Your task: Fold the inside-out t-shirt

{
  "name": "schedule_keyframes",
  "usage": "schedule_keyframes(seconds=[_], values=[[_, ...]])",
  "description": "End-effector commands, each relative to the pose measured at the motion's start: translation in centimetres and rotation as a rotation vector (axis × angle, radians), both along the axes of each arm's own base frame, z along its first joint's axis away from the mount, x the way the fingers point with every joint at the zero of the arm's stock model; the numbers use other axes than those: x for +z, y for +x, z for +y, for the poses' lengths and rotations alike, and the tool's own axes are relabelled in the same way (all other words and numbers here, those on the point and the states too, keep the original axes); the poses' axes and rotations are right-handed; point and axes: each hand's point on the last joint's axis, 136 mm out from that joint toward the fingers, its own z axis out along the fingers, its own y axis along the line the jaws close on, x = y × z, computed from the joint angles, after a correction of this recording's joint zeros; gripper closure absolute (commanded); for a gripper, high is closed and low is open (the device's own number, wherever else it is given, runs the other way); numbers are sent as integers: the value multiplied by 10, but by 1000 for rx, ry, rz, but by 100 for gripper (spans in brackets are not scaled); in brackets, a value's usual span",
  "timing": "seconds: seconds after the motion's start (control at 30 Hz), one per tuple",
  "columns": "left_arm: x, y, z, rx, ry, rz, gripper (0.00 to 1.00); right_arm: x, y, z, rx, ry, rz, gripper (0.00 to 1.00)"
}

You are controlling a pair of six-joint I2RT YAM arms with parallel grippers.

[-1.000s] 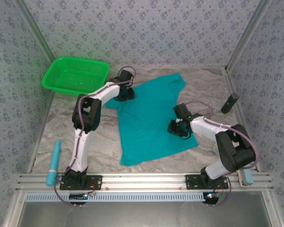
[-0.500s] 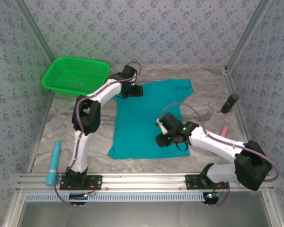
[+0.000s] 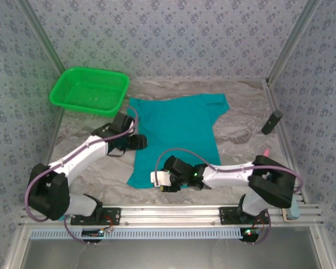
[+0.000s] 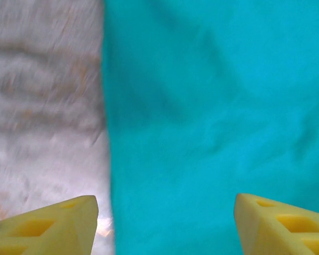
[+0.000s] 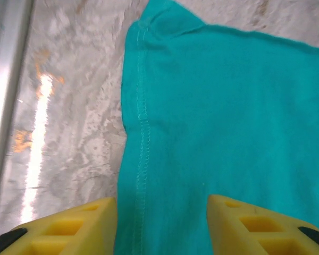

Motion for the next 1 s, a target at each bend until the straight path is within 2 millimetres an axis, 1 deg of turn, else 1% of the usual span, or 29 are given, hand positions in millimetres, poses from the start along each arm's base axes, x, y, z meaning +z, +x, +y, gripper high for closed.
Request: schedule_keyframes(seconds=[0.0,0.03,0.07,0.13,0.17,0.2,0.3,0.37,0.43,0.47,0.57,0.63,0.67,0.73,0.8,0.83,0.97], values=[[15,-3,13,40,-5,-103,31,-16,5,4,42,-4,-56,53],[15,-9,15,33,-10,-115,31,-19,7,2,23,7,-60,56],[16,-15,17,24,-18,-129,30,-17,8,3,12,32,-61,63],[22,-23,17,0,-40,-170,30,-11,12,4,-11,61,-61,88],[22,-27,18,-10,-48,-199,29,-7,14,5,-19,80,-60,96],[23,-30,14,-46,-60,-235,30,-2,14,5,-21,97,-50,100],[35,-52,-24,-330,-79,-439,31,14,10,2,-17,146,42,100],[38,-81,-56,-615,-68,-606,29,25,8,-4,-22,184,150,100],[38,-106,-77,-825,-65,-730,28,35,11,-9,-49,230,266,98],[35,-112,-82,-888,-52,-777,28,39,12,-12,-60,247,329,96],[25,-116,-87,-952,-14,-821,29,37,18,-19,-90,235,441,96],[15,-112,-86,-965,32,-808,31,34,21,-21,-107,220,478,97],[8,-110,-86,-965,67,-793,32,37,23,-21,-105,226,497,100],[-3,-110,-89,-999,99,-763,32,41,32,-20,-143,256,503,100],[-9,-109,-95,-1015,125,-756,28,51,43,-18,-175,309,509,100],[-10,-105,-97,-1001,143,-764,27,56,46,-18,-185,336,522,100],[-10,-96,-106,-976,148,-812,20,70,51,-16,-189,408,554,100]])
